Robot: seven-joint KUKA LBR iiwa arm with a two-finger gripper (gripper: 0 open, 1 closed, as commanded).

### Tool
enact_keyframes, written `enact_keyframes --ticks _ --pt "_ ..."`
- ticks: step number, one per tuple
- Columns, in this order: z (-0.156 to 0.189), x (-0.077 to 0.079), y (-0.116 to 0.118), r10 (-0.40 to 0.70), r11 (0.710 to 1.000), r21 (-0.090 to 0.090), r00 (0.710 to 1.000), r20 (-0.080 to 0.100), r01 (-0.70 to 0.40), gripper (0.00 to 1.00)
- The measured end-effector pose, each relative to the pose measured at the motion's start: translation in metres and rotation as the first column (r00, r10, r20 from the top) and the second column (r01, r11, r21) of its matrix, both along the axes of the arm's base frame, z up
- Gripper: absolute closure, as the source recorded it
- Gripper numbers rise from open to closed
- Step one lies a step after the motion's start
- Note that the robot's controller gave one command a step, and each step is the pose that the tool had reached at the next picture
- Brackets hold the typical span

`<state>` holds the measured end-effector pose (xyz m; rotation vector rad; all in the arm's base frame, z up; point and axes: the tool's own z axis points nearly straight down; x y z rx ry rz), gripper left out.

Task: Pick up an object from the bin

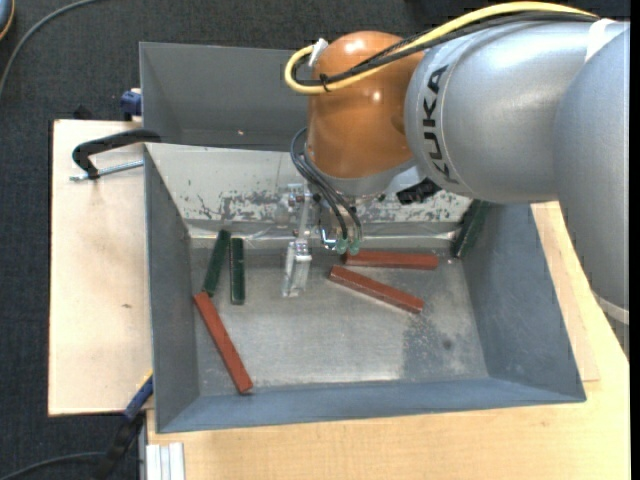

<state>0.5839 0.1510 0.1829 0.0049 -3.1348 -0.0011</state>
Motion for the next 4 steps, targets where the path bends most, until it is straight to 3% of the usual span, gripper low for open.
enact_keyframes --ticks 1,2,3,4 --pt "-0.043 0.002 -0.083 -0.083 0.997 -0.004 0.997 0.003 0.083 0.0" --pt "-0.114 -0.004 -0.138 0.025 1.0 -0.001 1.0 0.007 -0.025 0.0" --pt "-0.107 0.0 -0.134 0.028 1.0 0.001 0.999 0.022 -0.028 1.0" --pt "0.044 0.012 -0.144 0.113 0.994 -0.002 0.993 0.023 -0.113 1.0"
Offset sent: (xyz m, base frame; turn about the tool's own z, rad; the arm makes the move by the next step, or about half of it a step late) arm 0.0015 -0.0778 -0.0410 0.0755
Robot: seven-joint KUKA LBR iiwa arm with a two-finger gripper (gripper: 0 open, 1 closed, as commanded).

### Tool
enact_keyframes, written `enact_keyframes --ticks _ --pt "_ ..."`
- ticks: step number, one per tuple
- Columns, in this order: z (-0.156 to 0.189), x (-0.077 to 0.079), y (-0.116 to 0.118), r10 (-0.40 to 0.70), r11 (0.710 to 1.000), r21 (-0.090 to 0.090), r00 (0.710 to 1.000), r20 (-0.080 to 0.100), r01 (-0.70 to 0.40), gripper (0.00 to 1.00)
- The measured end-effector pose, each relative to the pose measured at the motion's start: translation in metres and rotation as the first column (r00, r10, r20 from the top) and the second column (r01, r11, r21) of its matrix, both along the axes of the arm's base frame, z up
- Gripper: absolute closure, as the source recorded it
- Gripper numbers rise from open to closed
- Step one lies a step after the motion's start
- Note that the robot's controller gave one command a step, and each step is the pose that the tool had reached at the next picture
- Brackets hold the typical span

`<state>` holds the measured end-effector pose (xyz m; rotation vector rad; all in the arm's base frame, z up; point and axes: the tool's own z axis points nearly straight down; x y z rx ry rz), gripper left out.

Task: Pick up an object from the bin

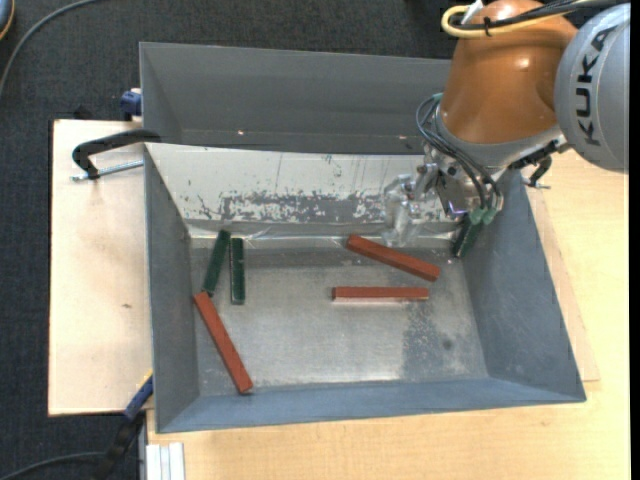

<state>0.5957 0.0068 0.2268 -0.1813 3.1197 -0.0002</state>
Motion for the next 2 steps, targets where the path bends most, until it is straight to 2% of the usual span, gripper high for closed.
enact_keyframes --ticks 1,2 --pt "-0.005 -0.002 0.0 0.0 1.0 0.001 1.0 -0.01 0.0 0.0" --pt "-0.158 -0.024 -0.017 0.182 0.983 0.001 0.983 -0.02 -0.182 0.0"
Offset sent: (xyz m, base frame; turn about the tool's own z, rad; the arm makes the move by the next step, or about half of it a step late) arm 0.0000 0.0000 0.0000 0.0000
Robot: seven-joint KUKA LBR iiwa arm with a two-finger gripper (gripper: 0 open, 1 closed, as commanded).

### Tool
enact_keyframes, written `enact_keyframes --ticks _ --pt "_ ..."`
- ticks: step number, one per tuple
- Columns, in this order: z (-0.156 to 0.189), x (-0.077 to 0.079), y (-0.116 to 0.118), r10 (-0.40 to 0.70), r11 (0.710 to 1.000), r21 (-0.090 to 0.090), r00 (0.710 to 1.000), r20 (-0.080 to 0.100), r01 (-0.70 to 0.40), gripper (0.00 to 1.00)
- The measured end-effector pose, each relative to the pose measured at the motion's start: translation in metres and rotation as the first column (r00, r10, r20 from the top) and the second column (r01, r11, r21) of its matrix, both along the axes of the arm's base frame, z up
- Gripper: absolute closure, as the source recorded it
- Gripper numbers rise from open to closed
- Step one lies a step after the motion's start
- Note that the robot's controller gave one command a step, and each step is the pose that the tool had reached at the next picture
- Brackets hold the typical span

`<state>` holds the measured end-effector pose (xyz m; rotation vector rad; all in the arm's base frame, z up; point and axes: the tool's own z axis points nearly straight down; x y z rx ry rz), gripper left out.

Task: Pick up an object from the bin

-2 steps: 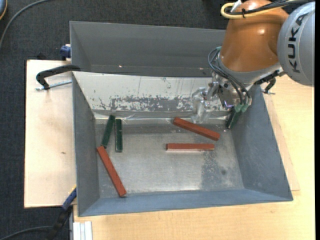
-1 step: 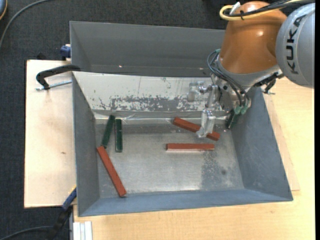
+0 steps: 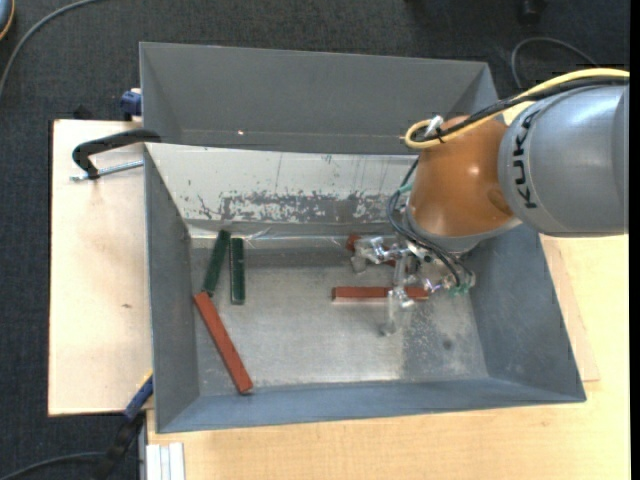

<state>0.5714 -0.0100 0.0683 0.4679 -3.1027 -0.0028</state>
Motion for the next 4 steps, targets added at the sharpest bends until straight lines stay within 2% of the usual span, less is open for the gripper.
enact_keyframes --ticks 1,2,3,4 --pt "0.003 0.002 0.0 -0.001 1.0 0.0 1.0 0.006 0.001 1.0" --pt "0.114 0.004 0.012 0.082 0.997 -0.001 0.996 0.019 -0.082 1.0" --pt "0.109 0.003 0.012 0.08 0.997 0.0 0.997 0.01 -0.08 1.0" --pt "0.156 0.005 0.002 0.106 0.994 -0.002 0.994 0.016 -0.106 1.0"
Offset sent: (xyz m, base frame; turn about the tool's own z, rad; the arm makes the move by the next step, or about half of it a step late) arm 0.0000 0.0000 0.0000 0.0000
